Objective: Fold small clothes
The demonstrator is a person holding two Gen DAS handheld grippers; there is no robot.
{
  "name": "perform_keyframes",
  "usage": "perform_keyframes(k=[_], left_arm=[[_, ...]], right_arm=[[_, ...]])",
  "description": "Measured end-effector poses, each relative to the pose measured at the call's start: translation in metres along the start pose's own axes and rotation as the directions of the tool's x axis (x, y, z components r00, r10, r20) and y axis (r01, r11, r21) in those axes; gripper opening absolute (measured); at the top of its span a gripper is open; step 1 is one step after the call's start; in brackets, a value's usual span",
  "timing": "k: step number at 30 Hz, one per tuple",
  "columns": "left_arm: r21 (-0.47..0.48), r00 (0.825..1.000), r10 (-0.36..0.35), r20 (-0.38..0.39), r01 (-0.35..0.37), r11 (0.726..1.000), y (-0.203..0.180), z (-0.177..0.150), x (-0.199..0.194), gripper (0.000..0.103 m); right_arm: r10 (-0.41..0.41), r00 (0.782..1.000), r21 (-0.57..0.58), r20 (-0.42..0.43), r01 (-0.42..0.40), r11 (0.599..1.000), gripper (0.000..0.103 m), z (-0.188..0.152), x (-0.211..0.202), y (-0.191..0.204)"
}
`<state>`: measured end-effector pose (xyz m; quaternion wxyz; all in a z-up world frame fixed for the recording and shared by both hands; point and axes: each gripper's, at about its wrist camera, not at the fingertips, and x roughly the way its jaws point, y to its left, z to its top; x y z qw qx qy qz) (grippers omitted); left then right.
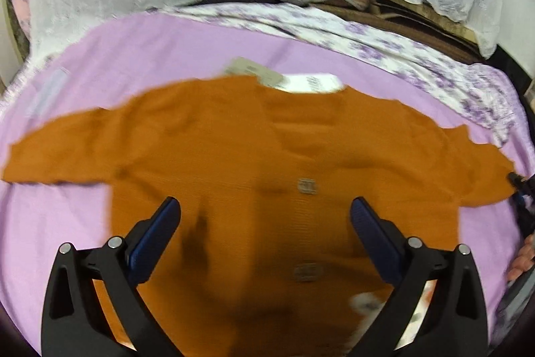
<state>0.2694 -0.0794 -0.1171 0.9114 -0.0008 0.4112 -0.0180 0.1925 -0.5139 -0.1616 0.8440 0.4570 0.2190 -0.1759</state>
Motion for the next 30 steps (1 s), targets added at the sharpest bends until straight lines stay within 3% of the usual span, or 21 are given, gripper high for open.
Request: perform_keyframes(k=[3, 7, 9, 11, 13, 21, 30], left_arm=[[0.024, 0.991, 0.124, 0.045, -0.125, 0.992, 0.035, -0.002, -0.005, 0.099], [-0.003, 0.976, 0.211, 0.061, -0.211, 0.977, 0.082, -0.012, 0.001, 0.099], [-0.084, 0.980, 0.196, 0.026, -0.193, 0.978, 0.107, -0.017, 0.010, 0.099], [-0.211, 0.994, 0.087, -0.061, -0.098, 0.973, 0.132, -0.016, 0.026, 0.099], [-0.249, 0.996, 0.050, -0.067, -0.066, 0.966, 0.141, -0.014, 0.030, 0.099], [-0.214, 0.995, 0.078, -0.069, -0.091, 0.973, 0.132, -0.013, 0.034, 0.099], [-0.302, 0.988, 0.137, -0.069, -0.152, 0.941, 0.171, -0.012, 0.017, 0.099]], right_arm=[[0.005, 1.000, -0.032, 0.004, -0.005, 0.999, 0.006, -0.003, 0.000, 0.005], [0.019, 0.999, -0.092, 0.045, -0.015, 0.996, 0.006, -0.005, -0.012, 0.017], [0.025, 0.997, -0.132, 0.069, -0.016, 0.991, 0.006, -0.008, -0.022, 0.026], [0.041, 0.996, -0.158, 0.080, -0.028, 0.987, 0.006, -0.011, -0.030, 0.036], [0.058, 0.993, -0.197, 0.099, -0.037, 0.980, 0.006, -0.014, -0.040, 0.051], [0.104, 0.989, -0.262, 0.102, -0.074, 0.962, 0.006, -0.024, -0.056, 0.089], [0.154, 0.986, -0.320, 0.063, -0.126, 0.939, 0.006, -0.044, -0.058, 0.136]])
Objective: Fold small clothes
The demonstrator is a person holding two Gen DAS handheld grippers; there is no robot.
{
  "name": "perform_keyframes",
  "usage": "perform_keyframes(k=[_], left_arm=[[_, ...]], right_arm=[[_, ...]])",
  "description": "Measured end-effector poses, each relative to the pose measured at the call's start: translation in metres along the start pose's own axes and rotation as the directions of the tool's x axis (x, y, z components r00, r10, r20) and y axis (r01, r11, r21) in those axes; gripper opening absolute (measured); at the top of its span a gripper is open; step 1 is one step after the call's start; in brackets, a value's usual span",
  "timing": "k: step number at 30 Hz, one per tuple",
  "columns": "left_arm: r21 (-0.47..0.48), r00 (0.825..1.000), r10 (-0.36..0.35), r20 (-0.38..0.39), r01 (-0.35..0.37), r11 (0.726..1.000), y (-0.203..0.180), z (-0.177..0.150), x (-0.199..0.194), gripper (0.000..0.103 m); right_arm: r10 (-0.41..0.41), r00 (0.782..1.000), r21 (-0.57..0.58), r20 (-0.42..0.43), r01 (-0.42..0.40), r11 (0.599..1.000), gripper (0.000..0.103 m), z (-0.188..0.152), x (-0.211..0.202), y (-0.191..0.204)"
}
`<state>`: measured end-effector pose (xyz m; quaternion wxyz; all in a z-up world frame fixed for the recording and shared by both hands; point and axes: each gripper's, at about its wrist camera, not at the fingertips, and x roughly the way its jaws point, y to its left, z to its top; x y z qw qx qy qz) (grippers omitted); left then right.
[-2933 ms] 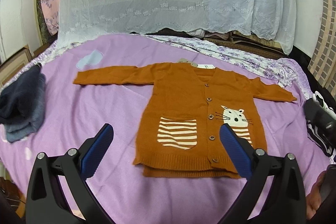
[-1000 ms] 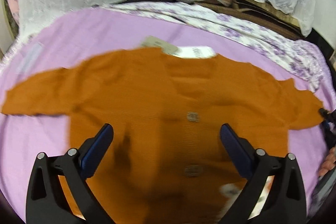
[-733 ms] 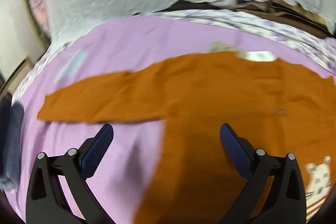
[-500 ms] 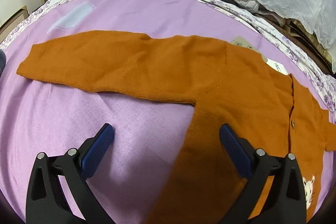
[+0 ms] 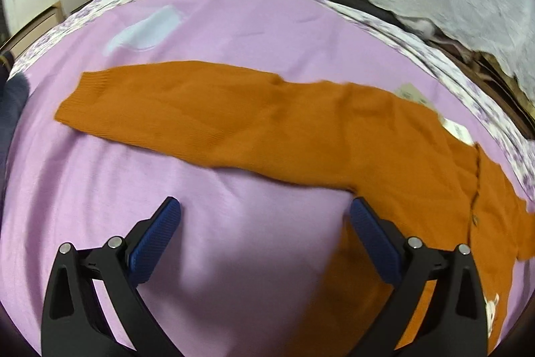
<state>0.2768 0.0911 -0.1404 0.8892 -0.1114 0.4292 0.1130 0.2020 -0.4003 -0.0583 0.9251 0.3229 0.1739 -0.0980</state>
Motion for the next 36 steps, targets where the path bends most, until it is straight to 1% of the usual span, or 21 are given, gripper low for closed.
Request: perform_keyframes(k=[2, 3, 7, 9, 13, 23, 31, 36], left_arm=[[-0.032, 1.000, 0.003, -0.026, -0.003, 0.999, 0.008, 0.002, 0.008, 0.099], [-0.033, 1.000, 0.006, -0.030, -0.007, 0.999, 0.009, 0.002, 0.011, 0.099], [0.056, 0.994, 0.107, -0.001, -0.107, 0.993, -0.006, -0.003, 0.017, 0.099], [0.083, 0.990, 0.139, 0.000, -0.139, 0.987, -0.010, -0.004, 0.020, 0.099], [0.069, 0.992, 0.125, -0.004, -0.125, 0.990, -0.006, -0.003, 0.019, 0.099], [0.071, 0.991, 0.135, -0.004, -0.135, 0.988, -0.010, -0.003, 0.019, 0.099], [0.073, 0.991, 0.135, -0.003, -0.135, 0.988, -0.009, -0.003, 0.020, 0.099], [0.074, 0.991, 0.134, -0.003, -0.134, 0.988, -0.008, -0.003, 0.021, 0.099]], right_arm=[[0.013, 1.000, -0.015, -0.006, -0.013, 1.000, 0.006, -0.002, 0.002, 0.011], [0.019, 1.000, -0.020, -0.010, -0.020, 1.000, 0.006, -0.004, 0.003, 0.016], [0.043, 0.999, -0.046, -0.030, -0.045, 0.998, 0.006, -0.010, 0.009, 0.040], [0.053, 0.998, -0.060, -0.038, -0.055, 0.997, 0.006, -0.013, 0.012, 0.051], [0.073, 0.996, -0.088, -0.054, -0.078, 0.993, 0.006, -0.020, 0.015, 0.073], [0.129, 0.986, -0.147, -0.103, -0.143, 0.979, 0.006, -0.039, 0.029, 0.123], [0.161, 0.969, -0.188, -0.186, -0.196, 0.962, 0.006, -0.070, 0.052, 0.161], [0.157, 0.956, -0.226, -0.247, -0.215, 0.950, 0.006, -0.099, 0.067, 0.181]])
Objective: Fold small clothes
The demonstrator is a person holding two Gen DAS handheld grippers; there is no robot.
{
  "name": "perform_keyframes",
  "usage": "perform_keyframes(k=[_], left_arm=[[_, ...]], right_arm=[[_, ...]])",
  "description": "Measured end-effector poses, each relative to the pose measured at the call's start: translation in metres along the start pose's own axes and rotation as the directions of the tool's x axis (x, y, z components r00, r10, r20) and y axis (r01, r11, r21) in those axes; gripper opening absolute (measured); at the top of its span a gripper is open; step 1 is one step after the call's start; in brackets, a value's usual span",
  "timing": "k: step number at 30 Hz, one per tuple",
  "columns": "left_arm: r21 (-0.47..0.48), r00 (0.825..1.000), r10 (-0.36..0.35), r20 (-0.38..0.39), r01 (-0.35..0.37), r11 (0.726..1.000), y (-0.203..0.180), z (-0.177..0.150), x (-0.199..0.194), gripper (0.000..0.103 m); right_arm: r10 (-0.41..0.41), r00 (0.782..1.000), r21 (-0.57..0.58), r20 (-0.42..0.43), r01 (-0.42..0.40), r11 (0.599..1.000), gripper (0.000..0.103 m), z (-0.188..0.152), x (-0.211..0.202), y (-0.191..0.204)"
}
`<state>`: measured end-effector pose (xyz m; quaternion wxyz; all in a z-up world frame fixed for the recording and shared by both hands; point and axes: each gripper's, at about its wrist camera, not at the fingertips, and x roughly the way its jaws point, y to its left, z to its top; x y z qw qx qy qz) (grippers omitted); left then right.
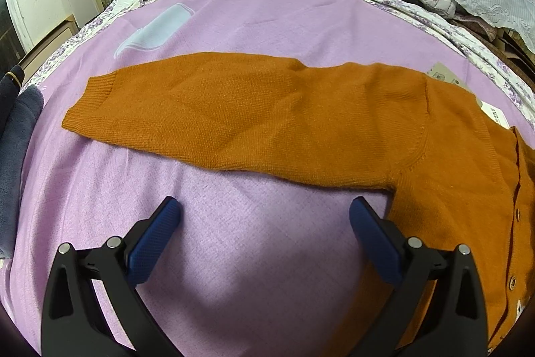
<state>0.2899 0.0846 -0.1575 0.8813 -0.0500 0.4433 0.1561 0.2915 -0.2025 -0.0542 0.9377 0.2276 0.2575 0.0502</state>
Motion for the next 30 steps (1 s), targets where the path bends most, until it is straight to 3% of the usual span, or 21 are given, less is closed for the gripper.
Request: perform_keyframes(k=[3, 5, 7, 10, 15, 17, 20, 22, 25, 27, 29, 30], left_arm=[[0.001, 1.000, 0.000, 0.000, 0.000, 1.000, 0.000, 0.000, 0.000, 0.099], [0.001, 1.000, -0.001, 0.000, 0.001, 1.000, 0.000, 0.000, 0.000, 0.099], [0.000, 1.000, -0.001, 0.000, 0.001, 1.000, 0.000, 0.001, 0.000, 0.099], [-0.002, 1.000, -0.005, -0.001, 0.005, 1.000, 0.000, 0.000, 0.000, 0.099], [-0.003, 1.000, -0.005, -0.001, 0.005, 1.000, 0.001, 0.000, 0.000, 0.099], [-0.003, 1.000, -0.005, -0.001, 0.005, 1.000, 0.001, 0.000, 0.000, 0.099], [-0.003, 1.000, -0.006, -0.001, 0.006, 1.000, 0.000, 0.000, 0.000, 0.099], [-0.006, 1.000, -0.010, -0.003, 0.009, 1.000, 0.001, 0.001, 0.001, 0.099], [-0.014, 0.999, -0.029, -0.013, 0.029, 0.999, 0.005, 0.004, 0.002, 0.099], [-0.027, 0.998, -0.056, -0.020, 0.056, 0.998, 0.009, 0.007, 0.002, 0.099], [-0.051, 0.994, -0.106, -0.024, 0.104, 0.993, 0.020, 0.014, 0.001, 0.099], [-0.068, 0.992, -0.123, -0.024, 0.121, 0.990, 0.026, 0.017, 0.001, 0.099]], right_arm=[[-0.021, 0.998, -0.042, -0.058, 0.019, 0.999, 0.009, -0.016, 0.019, 0.010], [-0.043, 0.988, -0.100, -0.149, 0.028, 0.995, 0.014, -0.033, 0.039, 0.018], [-0.056, 0.972, -0.162, -0.230, 0.018, 0.987, 0.050, -0.048, 0.054, 0.024], [-0.065, 0.962, -0.246, -0.266, -0.002, 0.969, 0.051, -0.065, 0.057, 0.034], [0.011, 0.989, -0.258, -0.145, -0.048, 0.965, 0.052, -0.047, 0.017, 0.040], [-0.024, 0.994, -0.253, -0.107, -0.004, 0.967, 0.053, -0.039, 0.012, 0.037], [-0.152, 0.973, -0.281, -0.174, 0.099, 0.955, 0.053, -0.046, 0.036, 0.023], [-0.204, 0.931, -0.277, -0.303, 0.119, 0.954, 0.055, -0.065, 0.065, 0.007], [-0.178, 0.942, -0.270, -0.284, 0.100, 0.958, 0.056, -0.061, 0.057, 0.009], [-0.118, 0.964, -0.225, -0.237, 0.063, 0.972, 0.056, -0.052, 0.038, 0.008], [-0.137, 0.973, -0.241, -0.188, 0.089, 0.967, 0.065, -0.050, 0.027, 0.009], [-0.153, 0.968, -0.254, -0.199, 0.100, 0.962, 0.077, -0.052, 0.027, 0.005]])
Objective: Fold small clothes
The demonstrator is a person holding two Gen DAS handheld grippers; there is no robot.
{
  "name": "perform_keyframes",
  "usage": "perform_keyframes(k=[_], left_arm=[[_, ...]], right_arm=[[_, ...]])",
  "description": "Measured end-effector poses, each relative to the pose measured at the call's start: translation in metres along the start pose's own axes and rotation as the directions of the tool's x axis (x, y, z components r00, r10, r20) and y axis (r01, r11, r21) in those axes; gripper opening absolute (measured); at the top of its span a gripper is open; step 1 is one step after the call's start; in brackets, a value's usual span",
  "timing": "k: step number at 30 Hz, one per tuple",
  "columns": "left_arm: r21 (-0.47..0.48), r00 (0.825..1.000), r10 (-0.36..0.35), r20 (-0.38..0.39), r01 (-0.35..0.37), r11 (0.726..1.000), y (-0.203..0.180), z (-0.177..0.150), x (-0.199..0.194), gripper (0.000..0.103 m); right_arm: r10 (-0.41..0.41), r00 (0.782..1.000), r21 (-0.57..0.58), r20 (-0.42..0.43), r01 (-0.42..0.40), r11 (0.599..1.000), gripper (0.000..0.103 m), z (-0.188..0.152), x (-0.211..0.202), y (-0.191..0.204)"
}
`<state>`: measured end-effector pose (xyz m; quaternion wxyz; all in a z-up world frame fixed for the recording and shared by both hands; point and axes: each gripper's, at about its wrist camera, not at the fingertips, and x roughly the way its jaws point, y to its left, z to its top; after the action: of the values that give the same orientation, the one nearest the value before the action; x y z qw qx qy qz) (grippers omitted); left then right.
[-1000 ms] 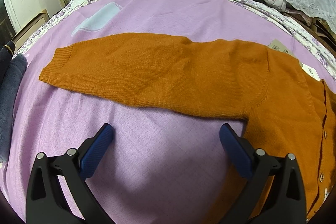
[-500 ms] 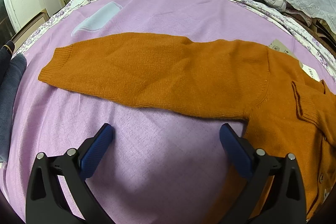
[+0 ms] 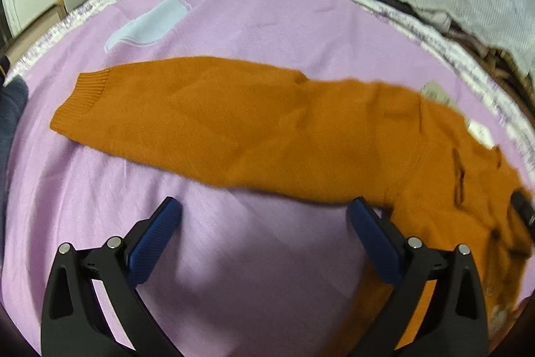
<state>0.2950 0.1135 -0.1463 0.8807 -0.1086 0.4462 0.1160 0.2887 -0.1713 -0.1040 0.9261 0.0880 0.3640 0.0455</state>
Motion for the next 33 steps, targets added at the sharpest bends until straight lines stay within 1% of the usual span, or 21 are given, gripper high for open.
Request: perform_keyframes(k=[1, 2, 3, 4, 6, 8, 10, 11, 12, 13, 14, 15, 16, 17, 18, 19, 20, 22, 25, 30, 33], left_arm=[[-0.037, 1.000, -0.011, 0.002, 0.011, 0.999, 0.012, 0.006, -0.001, 0.099], [-0.075, 1.000, -0.017, 0.002, 0.017, 0.997, 0.023, 0.011, 0.000, 0.099], [-0.121, 1.000, -0.029, 0.001, 0.029, 0.992, 0.036, 0.016, 0.001, 0.099], [-0.193, 0.997, -0.072, -0.003, 0.071, 0.979, 0.056, 0.021, 0.003, 0.099], [-0.299, 0.984, -0.176, 0.003, 0.169, 0.939, 0.083, 0.026, 0.009, 0.099], [-0.387, 0.962, -0.272, 0.034, 0.264, 0.884, 0.107, 0.029, 0.011, 0.099], [-0.427, 0.944, -0.322, 0.066, 0.319, 0.846, 0.120, 0.030, 0.012, 0.099], [-0.437, 0.939, -0.335, 0.081, 0.336, 0.834, 0.124, 0.030, 0.012, 0.099], [-0.444, 0.935, -0.343, 0.095, 0.348, 0.826, 0.128, 0.031, 0.013, 0.099], [-0.451, 0.932, -0.345, 0.112, 0.357, 0.818, 0.132, 0.031, 0.014, 0.098], [-0.457, 0.931, -0.343, 0.123, 0.360, 0.813, 0.133, 0.032, 0.015, 0.097], [-0.465, 0.932, -0.338, 0.134, 0.360, 0.809, 0.135, 0.032, 0.015, 0.093], [-0.476, 0.936, -0.321, 0.144, 0.350, 0.807, 0.137, 0.033, 0.016, 0.081], [-0.486, 0.940, -0.307, 0.148, 0.339, 0.806, 0.139, 0.034, 0.017, 0.074], [-0.499, 0.944, -0.295, 0.148, 0.329, 0.802, 0.143, 0.033, 0.019, 0.061], [-0.518, 0.947, -0.288, 0.146, 0.321, 0.793, 0.148, 0.032, 0.022, 0.047], [-0.535, 0.947, -0.285, 0.145, 0.317, 0.783, 0.151, 0.031, 0.024, 0.042], [-0.564, 0.947, -0.283, 0.149, 0.317, 0.762, 0.158, 0.029, 0.026, 0.025], [-0.561, 0.947, -0.282, 0.156, 0.320, 0.763, 0.158, 0.030, 0.025, 0.020], [-0.492, 0.955, -0.251, 0.159, 0.297, 0.818, 0.145, 0.032, 0.016, 0.012], [-0.448, 0.959, -0.230, 0.168, 0.282, 0.849, 0.136, 0.032, 0.007, 0.011]], right_arm=[[-0.008, 0.998, -0.010, -0.055, 0.008, 1.000, 0.085, -0.004, 0.010, -0.004], [0.003, 0.992, -0.008, -0.126, -0.004, 1.000, 0.085, -0.011, 0.026, -0.009], [0.013, 0.993, -0.008, -0.117, -0.014, 1.000, 0.085, -0.015, 0.028, -0.012], [0.029, 0.996, 0.004, -0.084, -0.029, 1.000, 0.085, -0.016, 0.022, -0.012], [0.049, 0.999, 0.042, -0.023, -0.048, 0.998, 0.085, -0.016, 0.005, -0.017], [0.081, 0.996, 0.049, 0.038, -0.083, 0.995, 0.080, -0.019, -0.014, -0.020], [0.094, 0.992, 0.031, 0.080, -0.096, 0.995, 0.063, -0.025, -0.032, -0.026], [0.093, 0.991, 0.019, 0.097, -0.095, 0.995, 0.058, -0.027, -0.039, -0.028], [0.082, 0.990, 0.010, 0.113, -0.084, 0.996, 0.049, -0.029, -0.046, -0.033], [0.068, 0.990, 0.008, 0.125, -0.070, 0.998, 0.043, -0.032, -0.053, -0.039], [0.060, 0.990, 0.017, 0.129, -0.063, 0.998, 0.043, -0.035, -0.060, -0.045], [0.058, 0.990, 0.026, 0.131, -0.062, 0.998, 0.042, -0.037, -0.062, -0.052], [0.052, 0.990, 0.039, 0.134, -0.058, 0.998, 0.042, -0.041, -0.067, -0.060], [0.045, 0.990, 0.046, 0.134, -0.052, 0.998, 0.042, -0.041, -0.067, -0.064], [0.028, 0.990, 0.060, 0.135, -0.037, 0.997, 0.043, -0.046, -0.072, -0.073], [0.021, 0.991, 0.069, 0.134, -0.031, 0.997, 0.043, -0.047, -0.073, -0.078], [0.013, 0.991, 0.084, 0.133, -0.025, 0.996, 0.043, -0.050, -0.075, -0.086], [-0.002, 0.991, 0.123, 0.135, -0.015, 0.992, 0.043, -0.052, -0.077, -0.099], [-0.006, 0.990, 0.189, 0.142, -0.021, 0.982, 0.043, -0.055, -0.077, -0.116], [0.010, 0.992, 0.280, 0.129, -0.046, 0.959, 0.043, -0.058, -0.066, -0.136], [0.020, 0.991, 0.355, 0.136, -0.068, 0.932, 0.043, -0.060, -0.067, -0.151]])
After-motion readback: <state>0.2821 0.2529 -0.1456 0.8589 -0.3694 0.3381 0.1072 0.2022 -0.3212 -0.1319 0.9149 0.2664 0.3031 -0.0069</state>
